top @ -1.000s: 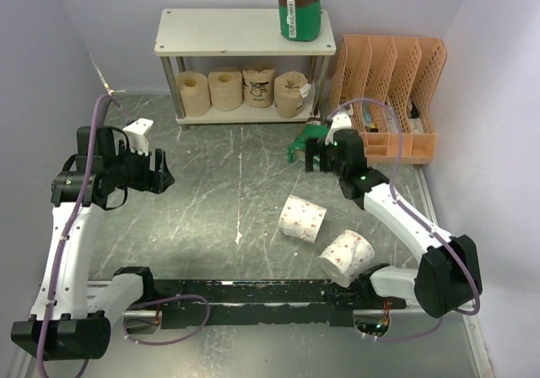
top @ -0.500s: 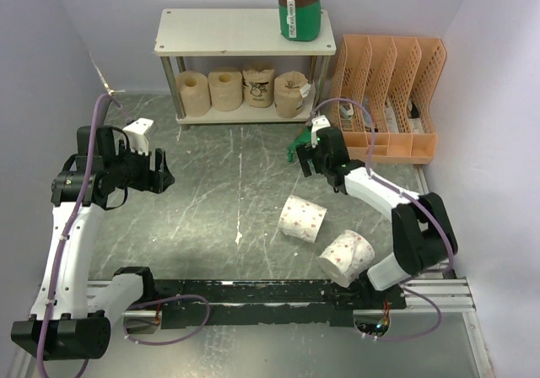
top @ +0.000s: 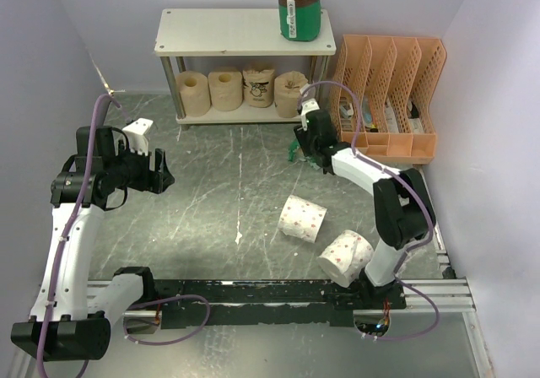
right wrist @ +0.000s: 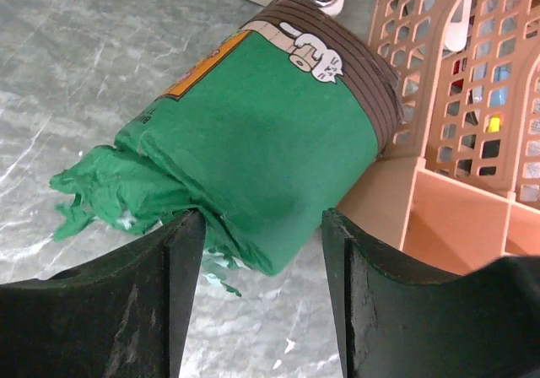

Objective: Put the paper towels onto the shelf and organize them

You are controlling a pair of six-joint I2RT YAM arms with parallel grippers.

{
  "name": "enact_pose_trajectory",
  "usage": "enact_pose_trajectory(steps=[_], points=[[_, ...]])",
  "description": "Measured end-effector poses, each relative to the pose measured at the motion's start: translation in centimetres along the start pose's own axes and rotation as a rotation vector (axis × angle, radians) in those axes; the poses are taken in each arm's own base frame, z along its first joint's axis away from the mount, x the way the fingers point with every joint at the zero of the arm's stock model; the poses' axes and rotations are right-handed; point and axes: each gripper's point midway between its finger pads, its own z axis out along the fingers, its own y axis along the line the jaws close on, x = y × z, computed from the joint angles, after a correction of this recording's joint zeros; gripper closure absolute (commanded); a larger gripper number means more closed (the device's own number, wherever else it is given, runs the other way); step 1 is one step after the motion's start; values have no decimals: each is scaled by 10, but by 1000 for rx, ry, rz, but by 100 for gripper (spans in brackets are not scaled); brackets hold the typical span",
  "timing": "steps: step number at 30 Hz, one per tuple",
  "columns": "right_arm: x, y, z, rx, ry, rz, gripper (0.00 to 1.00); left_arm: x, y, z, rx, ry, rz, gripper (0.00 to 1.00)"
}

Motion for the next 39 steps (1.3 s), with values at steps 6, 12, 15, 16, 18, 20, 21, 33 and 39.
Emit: enact_pose_trajectory(steps=[6, 12, 15, 16, 18, 20, 21, 33, 39], points=[[15, 5, 23, 15, 55, -47, 42, 0, 0, 0, 0, 0, 0, 19], [17, 3, 28, 32, 70, -63, 58, 0, 1, 0, -3, 0, 0, 19], [16, 3, 31, 35, 75, -71, 84, 0, 1, 0, -4, 1, -4, 19], [18, 4, 31, 35, 81, -75, 94, 0, 1, 0, -4, 1, -4, 19], [19, 3, 30, 37, 88, -85, 100, 0, 1, 0, -4, 1, -4, 19], [18, 2, 30, 41, 93, -90, 100, 0, 1, 0, -4, 1, -5, 19], [18, 2, 29, 40, 95, -90, 100, 0, 1, 0, -4, 1, -5, 19], [-10, 31, -42, -216, -33, 272, 100, 0, 1, 1, -4, 3, -7, 20], [-86, 64, -112, -556, -245, 616, 100, 2, 2, 3, -4, 9, -10, 20]])
